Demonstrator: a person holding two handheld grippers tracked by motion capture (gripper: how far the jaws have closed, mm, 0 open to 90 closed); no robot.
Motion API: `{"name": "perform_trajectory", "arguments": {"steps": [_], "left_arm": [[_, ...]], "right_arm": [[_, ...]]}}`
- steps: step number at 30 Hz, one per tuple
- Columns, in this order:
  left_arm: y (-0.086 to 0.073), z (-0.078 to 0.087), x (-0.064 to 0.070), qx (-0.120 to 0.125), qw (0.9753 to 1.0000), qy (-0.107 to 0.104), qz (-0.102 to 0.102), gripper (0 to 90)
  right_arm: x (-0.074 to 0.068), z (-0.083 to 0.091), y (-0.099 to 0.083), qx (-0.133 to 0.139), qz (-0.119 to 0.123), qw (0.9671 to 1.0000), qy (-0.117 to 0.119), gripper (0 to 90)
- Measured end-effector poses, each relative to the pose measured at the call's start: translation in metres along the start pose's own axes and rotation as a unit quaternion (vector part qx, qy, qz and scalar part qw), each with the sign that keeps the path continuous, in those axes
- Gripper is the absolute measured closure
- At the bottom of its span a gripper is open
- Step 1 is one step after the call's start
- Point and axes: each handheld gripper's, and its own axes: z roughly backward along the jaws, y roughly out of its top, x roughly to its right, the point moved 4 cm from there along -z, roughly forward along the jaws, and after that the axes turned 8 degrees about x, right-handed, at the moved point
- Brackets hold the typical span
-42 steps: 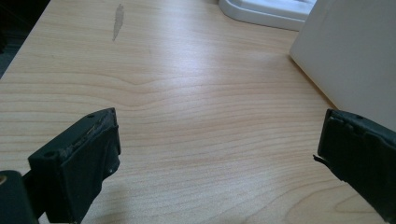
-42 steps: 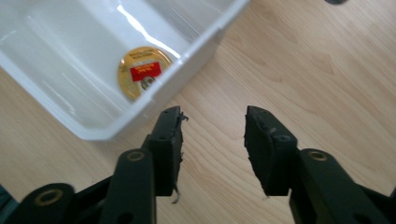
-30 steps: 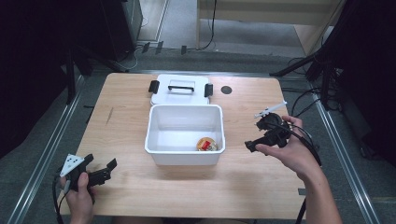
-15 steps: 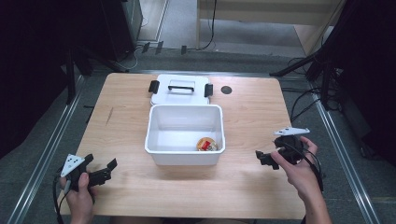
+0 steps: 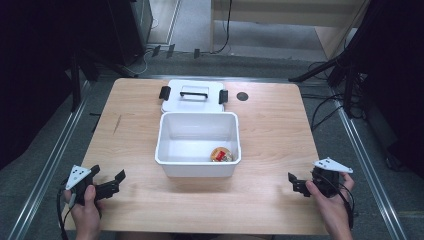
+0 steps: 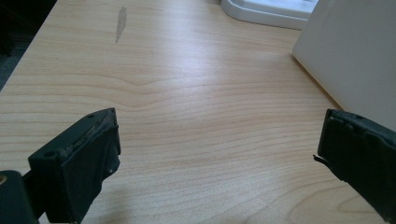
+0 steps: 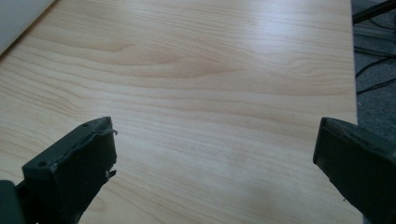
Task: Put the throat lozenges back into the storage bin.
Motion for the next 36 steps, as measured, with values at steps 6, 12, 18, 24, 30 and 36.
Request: {"name": "perform_trajectory", "arguments": {"steps": [6, 12, 18, 24, 30, 36], "left_arm": [[0.000, 0.000, 0.000, 0.000, 1.0000, 0.000, 0.000, 0.0], [0.000, 0.000, 0.000, 0.000, 1.0000, -0.001, 0.002, 0.0], [0.000, 0.000, 0.000, -0.001, 1.0000, 0.000, 0.000, 0.0], [0.000, 0.000, 0.000, -0.001, 1.0000, -0.001, 0.002, 0.0], [0.000, 0.000, 0.000, 0.002, 1.0000, -0.003, 0.005, 0.0], [0.000, 0.000, -0.001, 0.001, 1.0000, -0.003, 0.005, 0.0]], "right_arm": [[0.014, 0.009, -0.018, 0.025, -0.010, 0.9996, -0.012, 0.0], [0.025, 0.017, -0.036, 0.059, -0.039, 0.9974, -0.017, 0.0], [0.026, 0.023, -0.047, 0.083, -0.051, 0.9951, -0.016, 0.0], [0.025, 0.024, -0.048, 0.105, -0.053, 0.9929, -0.015, 0.0], [0.027, 0.023, -0.048, 0.102, -0.059, 0.9929, -0.011, 0.0], [0.027, 0.022, -0.048, 0.095, -0.063, 0.9935, -0.004, 0.0]]}}
